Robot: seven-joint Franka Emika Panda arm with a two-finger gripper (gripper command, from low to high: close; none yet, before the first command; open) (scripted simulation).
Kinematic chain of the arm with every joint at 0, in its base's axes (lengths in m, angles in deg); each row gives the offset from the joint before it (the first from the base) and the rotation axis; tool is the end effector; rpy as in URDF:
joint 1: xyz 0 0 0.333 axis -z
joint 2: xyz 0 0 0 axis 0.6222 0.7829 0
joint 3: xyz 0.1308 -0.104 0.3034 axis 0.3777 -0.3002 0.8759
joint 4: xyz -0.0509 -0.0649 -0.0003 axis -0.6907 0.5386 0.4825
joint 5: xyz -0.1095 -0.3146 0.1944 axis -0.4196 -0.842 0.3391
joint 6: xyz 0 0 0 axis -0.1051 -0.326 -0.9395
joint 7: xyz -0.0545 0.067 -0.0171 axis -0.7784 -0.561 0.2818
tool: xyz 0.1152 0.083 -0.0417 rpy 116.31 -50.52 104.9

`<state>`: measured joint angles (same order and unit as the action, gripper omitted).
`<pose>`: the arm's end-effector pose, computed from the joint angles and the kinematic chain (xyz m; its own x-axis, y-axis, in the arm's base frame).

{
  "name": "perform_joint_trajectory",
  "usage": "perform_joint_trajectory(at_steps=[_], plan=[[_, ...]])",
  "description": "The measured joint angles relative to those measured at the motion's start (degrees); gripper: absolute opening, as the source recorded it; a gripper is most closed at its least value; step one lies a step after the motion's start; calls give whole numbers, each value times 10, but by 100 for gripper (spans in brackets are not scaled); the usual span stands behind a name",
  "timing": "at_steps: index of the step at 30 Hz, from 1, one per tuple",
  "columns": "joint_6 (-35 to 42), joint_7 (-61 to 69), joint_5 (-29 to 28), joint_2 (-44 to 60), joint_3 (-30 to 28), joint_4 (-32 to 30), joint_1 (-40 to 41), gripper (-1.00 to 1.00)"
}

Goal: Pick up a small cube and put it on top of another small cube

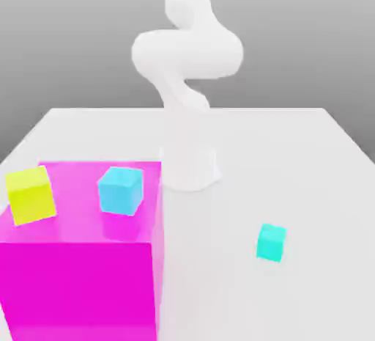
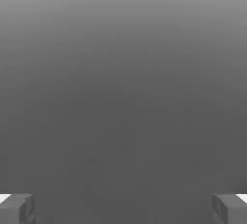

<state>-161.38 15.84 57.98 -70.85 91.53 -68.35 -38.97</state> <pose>0.3740 0.0216 0.6535 0.5118 -0.7466 0.4251 -0.5474 -0.6647 -0.5084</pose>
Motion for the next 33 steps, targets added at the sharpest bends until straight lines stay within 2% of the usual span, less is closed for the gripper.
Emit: perform_joint_trajectory(at_steps=[13, 16, 18, 21, 23, 25, 26, 33], plan=[[-192, -253, 73, 244, 161, -215, -39, 0], [-247, -340, 68, 316, 209, -271, -45, 0], [-292, -424, 27, 378, 228, -305, -50, 0], [-348, -531, -94, 455, 182, -308, -76, 0], [-380, -582, -162, 498, 112, -300, -130, 0], [-414, -610, -197, 539, 42, -292, -192, 0], [-430, -616, -204, 558, 15, -288, -218, -100], [-434, -621, -211, 562, 6, -287, -225, -100]])
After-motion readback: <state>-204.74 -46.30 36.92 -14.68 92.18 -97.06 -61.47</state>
